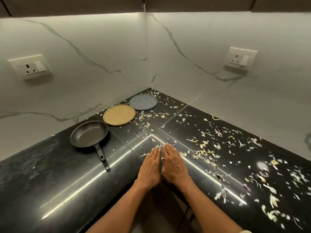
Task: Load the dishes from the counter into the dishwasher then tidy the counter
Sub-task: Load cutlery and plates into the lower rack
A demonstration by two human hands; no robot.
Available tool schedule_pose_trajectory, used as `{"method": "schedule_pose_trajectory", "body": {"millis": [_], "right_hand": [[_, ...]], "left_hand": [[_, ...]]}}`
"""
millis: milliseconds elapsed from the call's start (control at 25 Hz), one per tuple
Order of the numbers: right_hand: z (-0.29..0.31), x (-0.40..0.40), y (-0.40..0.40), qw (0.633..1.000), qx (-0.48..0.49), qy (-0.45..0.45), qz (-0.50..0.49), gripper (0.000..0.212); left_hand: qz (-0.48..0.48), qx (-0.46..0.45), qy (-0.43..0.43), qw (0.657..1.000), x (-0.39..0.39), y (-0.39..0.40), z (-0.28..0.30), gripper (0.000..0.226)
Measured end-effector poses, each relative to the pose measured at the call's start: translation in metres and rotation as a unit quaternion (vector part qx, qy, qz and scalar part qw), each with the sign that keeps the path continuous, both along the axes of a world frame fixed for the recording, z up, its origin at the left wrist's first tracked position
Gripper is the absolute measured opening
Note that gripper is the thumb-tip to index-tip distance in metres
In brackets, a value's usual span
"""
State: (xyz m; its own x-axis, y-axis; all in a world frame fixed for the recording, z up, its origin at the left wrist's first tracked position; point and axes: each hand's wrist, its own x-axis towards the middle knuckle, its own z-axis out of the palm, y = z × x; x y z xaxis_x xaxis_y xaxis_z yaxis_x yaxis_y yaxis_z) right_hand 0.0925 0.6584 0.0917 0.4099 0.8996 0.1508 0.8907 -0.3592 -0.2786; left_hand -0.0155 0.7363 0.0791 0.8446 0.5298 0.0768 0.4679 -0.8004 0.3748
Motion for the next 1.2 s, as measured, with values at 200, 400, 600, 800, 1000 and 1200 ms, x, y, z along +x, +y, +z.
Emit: {"method": "schedule_pose_trajectory", "body": {"millis": [200, 400, 600, 800, 1000, 1200], "right_hand": [[-0.006, 0.024, 0.063, 0.997, -0.051, 0.022, 0.046, 0.068], [-0.01, 0.034, 0.131, 0.993, -0.074, 0.033, 0.087, 0.069], [-0.008, 0.048, 0.21, 0.987, -0.108, 0.04, 0.108, 0.068], [-0.003, 0.064, 0.295, 0.98, -0.15, 0.093, 0.094, 0.07], [-0.001, 0.07, 0.379, 0.966, -0.151, 0.209, 0.002, 0.072], [-0.017, 0.06, 0.411, 0.926, -0.061, 0.341, -0.152, 0.072]], "left_hand": [[0.086, -0.029, 0.024, 0.996, 0.006, 0.057, -0.005, 0.077], [0.137, -0.03, 0.03, 0.99, 0.005, 0.128, -0.004, 0.087], [0.165, -0.046, 0.038, 0.984, 0.025, 0.21, -0.009, 0.086], [0.179, -0.09, 0.055, 0.978, 0.045, 0.292, -0.01, 0.081], [0.175, -0.117, 0.078, 0.974, 0.055, 0.353, -0.019, 0.076], [0.164, -0.154, 0.051, 0.973, 0.055, 0.356, -0.034, 0.08]]}}
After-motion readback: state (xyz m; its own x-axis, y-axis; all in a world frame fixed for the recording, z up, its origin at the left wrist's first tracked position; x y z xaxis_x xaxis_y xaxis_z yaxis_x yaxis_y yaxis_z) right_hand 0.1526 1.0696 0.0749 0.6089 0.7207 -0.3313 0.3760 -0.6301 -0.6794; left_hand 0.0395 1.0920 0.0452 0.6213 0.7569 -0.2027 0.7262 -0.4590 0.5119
